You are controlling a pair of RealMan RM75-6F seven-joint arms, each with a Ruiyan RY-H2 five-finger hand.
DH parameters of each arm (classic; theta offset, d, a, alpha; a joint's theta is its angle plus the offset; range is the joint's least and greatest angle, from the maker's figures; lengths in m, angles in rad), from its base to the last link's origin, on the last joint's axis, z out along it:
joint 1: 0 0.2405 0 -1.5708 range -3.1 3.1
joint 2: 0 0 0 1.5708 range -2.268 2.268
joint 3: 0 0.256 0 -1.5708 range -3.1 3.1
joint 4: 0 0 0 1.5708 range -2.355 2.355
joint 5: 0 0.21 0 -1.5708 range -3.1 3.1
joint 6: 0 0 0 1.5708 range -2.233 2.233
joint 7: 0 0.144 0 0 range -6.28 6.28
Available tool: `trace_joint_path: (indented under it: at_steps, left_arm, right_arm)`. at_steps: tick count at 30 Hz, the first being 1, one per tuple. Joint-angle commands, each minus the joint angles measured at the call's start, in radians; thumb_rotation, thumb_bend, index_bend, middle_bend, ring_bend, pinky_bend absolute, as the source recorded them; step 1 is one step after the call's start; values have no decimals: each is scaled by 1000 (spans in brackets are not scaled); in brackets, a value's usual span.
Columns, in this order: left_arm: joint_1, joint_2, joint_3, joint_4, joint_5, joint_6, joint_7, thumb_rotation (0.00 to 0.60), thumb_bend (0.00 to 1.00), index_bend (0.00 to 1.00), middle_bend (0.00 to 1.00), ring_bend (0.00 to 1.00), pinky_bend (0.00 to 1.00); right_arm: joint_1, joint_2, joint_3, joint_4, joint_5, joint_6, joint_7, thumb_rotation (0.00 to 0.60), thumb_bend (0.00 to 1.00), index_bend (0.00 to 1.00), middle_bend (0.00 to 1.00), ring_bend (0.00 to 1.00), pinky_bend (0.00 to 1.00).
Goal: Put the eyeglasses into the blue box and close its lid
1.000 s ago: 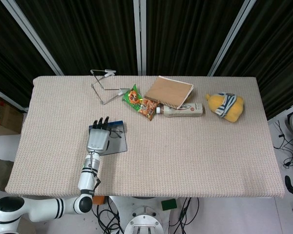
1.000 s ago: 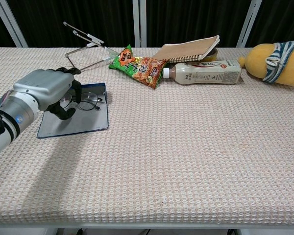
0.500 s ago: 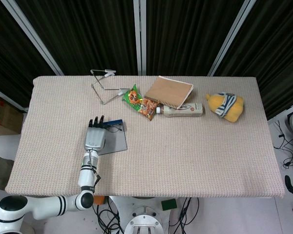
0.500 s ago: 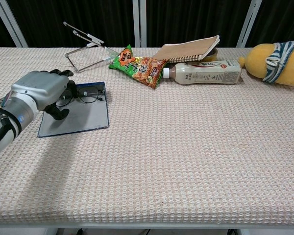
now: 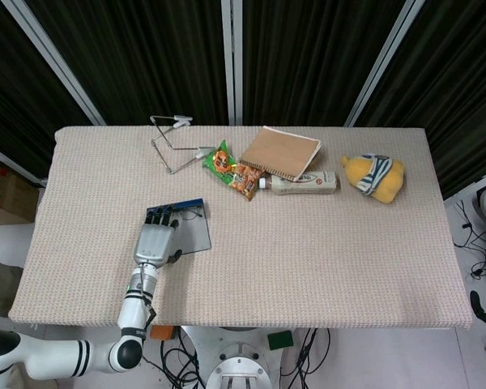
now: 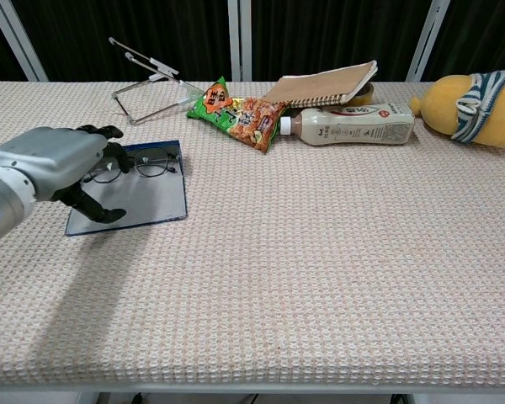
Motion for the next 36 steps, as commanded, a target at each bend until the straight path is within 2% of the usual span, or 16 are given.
trace_joint_path:
  at_steps: [1,11,14,16,28,33,36]
  left_arm:
    - [7,-4,34,0,10,16,31,467,206,335,0,0,112]
    - [11,-44,63,50,26,16,33,459,204,332,0,0,109]
    - [10,-56,66,74,37,22,42,455,204,309,0,0,107]
    - [4,-48,68,68,9,6,77,454,204,281,0,0,105]
    - [-27,-14,37,27,-68,-44,112,451,204,261,0,0,100]
    - [-35,-34,32,88,-28,-19,93,460,205,307,0,0,99]
    - [-32,-51,27,122,-9,-10,65,496,219,348,0,0,100]
  right_arm:
    - [1,0,0,-1,0,-1,-2,600,460,0,0,0,0]
    - [0,1,2,-1,5,-2,-4,600,460,0,0,0,0]
    - [0,0,1,2,5,-2,-3,600,460,0,0,0,0]
    - [0,0,1,3,5,-2,-1,600,460,0,0,0,0]
    - [-4,-9,3,18,1,13,9,600,469,0,0,0,0]
    - [-4,-11,3,21,0,13,10,600,471,0,0,0,0]
    - [-4,-10,3,20,0,13,9,600,471,0,0,0,0]
